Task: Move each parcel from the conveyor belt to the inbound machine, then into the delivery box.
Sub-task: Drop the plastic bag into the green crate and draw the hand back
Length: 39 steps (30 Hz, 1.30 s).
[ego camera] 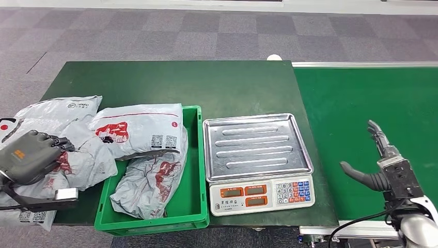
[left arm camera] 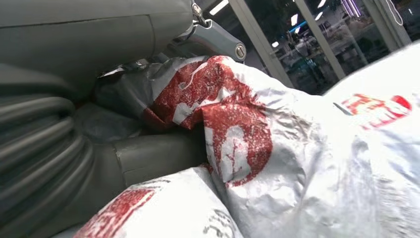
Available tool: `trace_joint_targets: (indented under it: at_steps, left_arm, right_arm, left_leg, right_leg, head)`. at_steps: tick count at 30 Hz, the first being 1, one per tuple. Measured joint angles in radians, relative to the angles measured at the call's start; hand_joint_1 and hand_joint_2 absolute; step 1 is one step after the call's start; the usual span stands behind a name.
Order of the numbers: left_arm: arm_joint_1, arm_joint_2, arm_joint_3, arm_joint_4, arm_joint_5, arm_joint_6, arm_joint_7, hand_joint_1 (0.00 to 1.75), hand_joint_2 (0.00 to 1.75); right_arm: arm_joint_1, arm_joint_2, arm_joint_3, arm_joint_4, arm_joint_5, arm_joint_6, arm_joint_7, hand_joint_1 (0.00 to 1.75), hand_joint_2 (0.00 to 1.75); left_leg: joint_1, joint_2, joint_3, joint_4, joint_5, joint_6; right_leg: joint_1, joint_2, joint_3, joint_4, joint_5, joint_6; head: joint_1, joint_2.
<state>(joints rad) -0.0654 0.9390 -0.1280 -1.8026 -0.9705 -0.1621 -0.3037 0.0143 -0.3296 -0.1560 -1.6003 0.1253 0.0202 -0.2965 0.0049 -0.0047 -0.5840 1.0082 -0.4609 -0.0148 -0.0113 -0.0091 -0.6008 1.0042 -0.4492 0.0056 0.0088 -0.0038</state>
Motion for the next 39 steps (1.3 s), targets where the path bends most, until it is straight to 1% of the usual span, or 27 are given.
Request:
trace_joint_targets:
  at_steps: [4, 9, 11, 17, 21, 24, 26, 29, 32, 35, 39]
  left_arm:
    - [-0.022, -0.025, -0.028, 0.021, 0.0, 0.0, 0.0, 1.75, 1.75]
    - [-0.04, -0.046, -0.047, 0.037, 0.004, 0.001, -0.002, 1.75, 1.75]
    - [-0.066, -0.063, -0.057, 0.051, 0.018, 0.005, -0.007, 1.75, 1.75]
    - [-0.204, -0.167, -0.123, 0.137, 0.106, 0.022, 0.007, 1.75, 1.75]
    - [-0.275, -0.235, -0.176, 0.186, 0.23, 0.011, 0.022, 1.75, 1.75]
    - [-0.329, -0.284, -0.204, 0.218, 0.336, 0.001, 0.043, 1.75, 1.75]
    - [-0.373, -0.305, -0.222, 0.237, 0.367, 0.0, 0.061, 1.75, 1.75]
    - [-0.437, -0.326, -0.241, 0.259, 0.39, 0.0, 0.078, 1.75, 1.75]
    - [-0.482, -0.34, -0.252, 0.271, 0.42, 0.0, 0.091, 1.75, 1.75]
    - [-0.507, -0.349, -0.261, 0.28, 0.43, 0.0, 0.094, 1.75, 1.75]
    - [-0.52, -0.359, -0.267, 0.288, 0.437, 0.001, 0.098, 1.75, 1.75]
  right_arm:
    - [-0.005, 0.0, 0.002, 0.004, 0.0, 0.0, -0.001, 0.0, 1.75]
    - [-0.008, 0.0, 0.006, 0.007, 0.0, 0.0, -0.001, 0.0, 1.75]
    - [-0.011, 0.0, 0.008, 0.007, 0.001, -0.001, 0.001, 0.0, 1.75]
    - [-0.014, 0.006, 0.013, 0.007, 0.011, -0.014, 0.01, 0.0, 1.75]
    - [-0.01, 0.013, 0.016, 0.005, 0.014, -0.028, 0.013, 0.0, 1.75]
    - [0.01, 0.021, 0.016, -0.01, 0.018, -0.043, 0.016, 0.0, 1.75]
    - [0.022, 0.027, 0.016, -0.022, 0.021, -0.049, 0.018, 0.0, 1.75]
    - [0.033, 0.036, 0.016, -0.031, 0.026, -0.056, 0.02, 0.0, 1.75]
    - [0.042, 0.043, 0.016, -0.037, 0.028, -0.056, 0.02, 0.0, 1.75]
    - [0.049, 0.046, 0.016, -0.039, 0.028, -0.056, 0.02, 0.0, 1.75]
    - [0.054, 0.048, 0.016, -0.041, 0.027, -0.056, 0.02, 0.0, 1.75]
  left_leg:
    - [0.0, 0.0, 0.0, 0.0, 0.0, 0.0]
    - [0.0, 0.0, 0.0, 0.0, 0.0, 0.0]
    - [0.0, -0.001, 0.0, 0.0, 0.0, 0.001]
    - [0.0, -0.005, -0.001, 0.0, 0.002, 0.003]
    - [-0.001, -0.006, 0.0, 0.001, 0.003, 0.004]
    - [-0.001, -0.008, -0.001, 0.001, 0.004, 0.005]
    - [-0.001, -0.008, -0.002, 0.002, 0.004, 0.006]
    - [-0.001, -0.006, -0.002, 0.002, 0.004, 0.006]
    - [-0.002, -0.002, -0.002, 0.002, 0.004, 0.006]
    - [-0.002, 0.001, -0.002, 0.002, 0.004, 0.005]
    - [-0.001, 0.002, -0.002, 0.002, 0.004, 0.005]
  right_leg:
    - [0.0, 0.0, 0.0, 0.0, 0.0, 0.0]
    - [0.0, 0.0, 0.0, 0.0, 0.0, 0.0]
    - [0.0, -0.002, 0.0, 0.0, 0.0, 0.0]
    - [-0.001, -0.006, 0.001, 0.0, 0.0, 0.001]
    - [-0.003, -0.006, 0.001, 0.0, 0.001, 0.003]
    - [-0.003, -0.008, 0.001, 0.0, 0.001, 0.004]
    - [-0.003, -0.008, 0.0, 0.0, 0.002, 0.004]
    - [-0.003, -0.006, 0.0, 0.0, 0.003, 0.005]
    - [-0.003, -0.002, -0.002, 0.0, 0.004, 0.005]
    - [-0.003, 0.001, -0.003, 0.0, 0.004, 0.005]
    - [-0.003, 0.004, -0.004, 0.0, 0.004, 0.005]
  head:
    - [0.0, 0.0]
    - [0.0, 0.0]
    - [0.0, 0.0]
    - [0.0, 0.0]
    - [0.0, 0.0]
    - [0.0, 0.0]
    - [0.0, 0.0]
    - [0.0, 0.0]
    - [0.0, 0.0]
    - [0.0, 0.0]
    - [0.0, 0.0]
